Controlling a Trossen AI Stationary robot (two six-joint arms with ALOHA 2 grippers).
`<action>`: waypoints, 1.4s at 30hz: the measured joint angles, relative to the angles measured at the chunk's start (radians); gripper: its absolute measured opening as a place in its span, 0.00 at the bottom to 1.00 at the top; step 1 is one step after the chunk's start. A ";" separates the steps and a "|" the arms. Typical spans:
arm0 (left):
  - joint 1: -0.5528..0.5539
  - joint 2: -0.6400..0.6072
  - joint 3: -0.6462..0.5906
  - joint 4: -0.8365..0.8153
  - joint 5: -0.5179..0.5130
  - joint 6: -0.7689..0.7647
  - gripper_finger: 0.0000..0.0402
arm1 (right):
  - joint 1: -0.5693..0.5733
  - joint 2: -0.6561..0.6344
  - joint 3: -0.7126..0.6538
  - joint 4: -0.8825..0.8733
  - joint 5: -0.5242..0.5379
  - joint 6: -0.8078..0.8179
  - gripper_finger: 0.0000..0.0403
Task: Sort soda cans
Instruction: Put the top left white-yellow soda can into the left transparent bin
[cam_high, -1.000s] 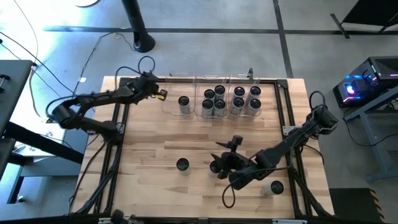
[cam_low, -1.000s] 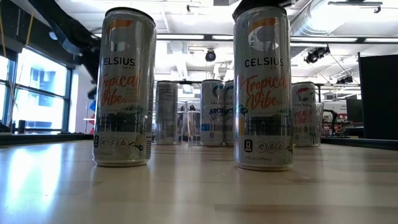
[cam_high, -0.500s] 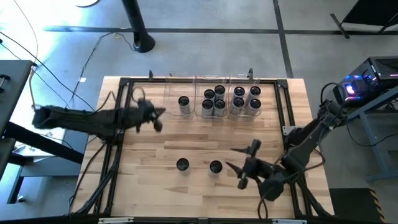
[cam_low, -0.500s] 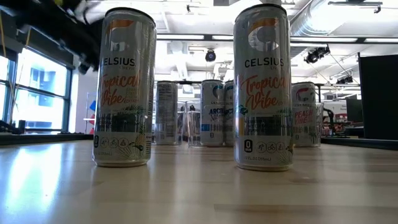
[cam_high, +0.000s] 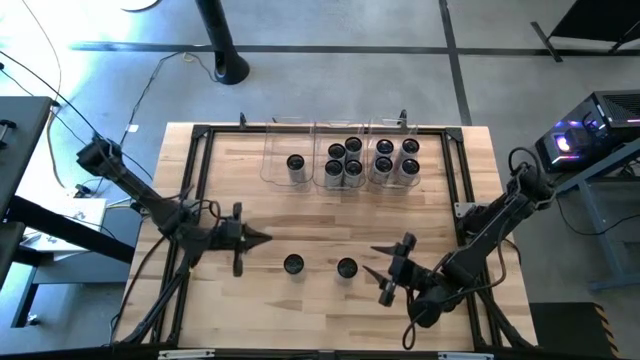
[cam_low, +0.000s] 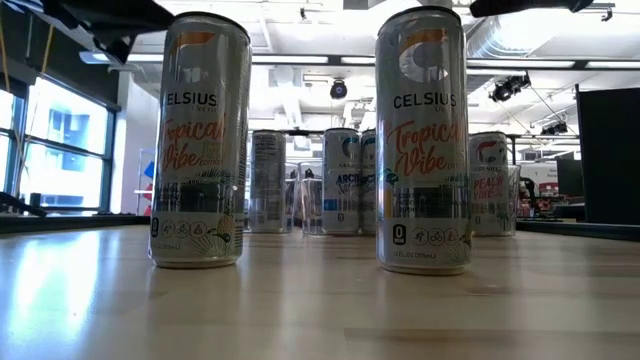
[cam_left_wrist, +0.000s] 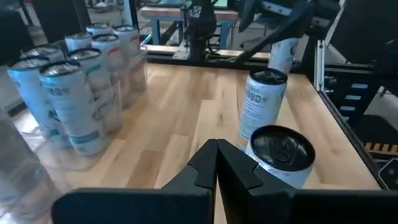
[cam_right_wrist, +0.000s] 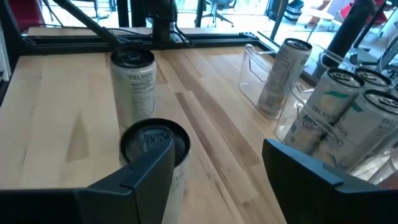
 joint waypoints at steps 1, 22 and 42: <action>0.000 0.013 0.000 0.013 0.003 -0.005 0.01 | 0.000 0.000 0.000 0.010 0.000 -0.013 0.59; 0.003 0.252 0.000 0.029 0.286 -0.160 0.81 | -0.014 -0.001 0.000 0.056 0.000 -0.091 0.59; 0.038 0.638 0.001 0.662 0.218 -0.133 0.82 | -0.014 -0.001 0.000 0.083 -0.012 -0.091 0.59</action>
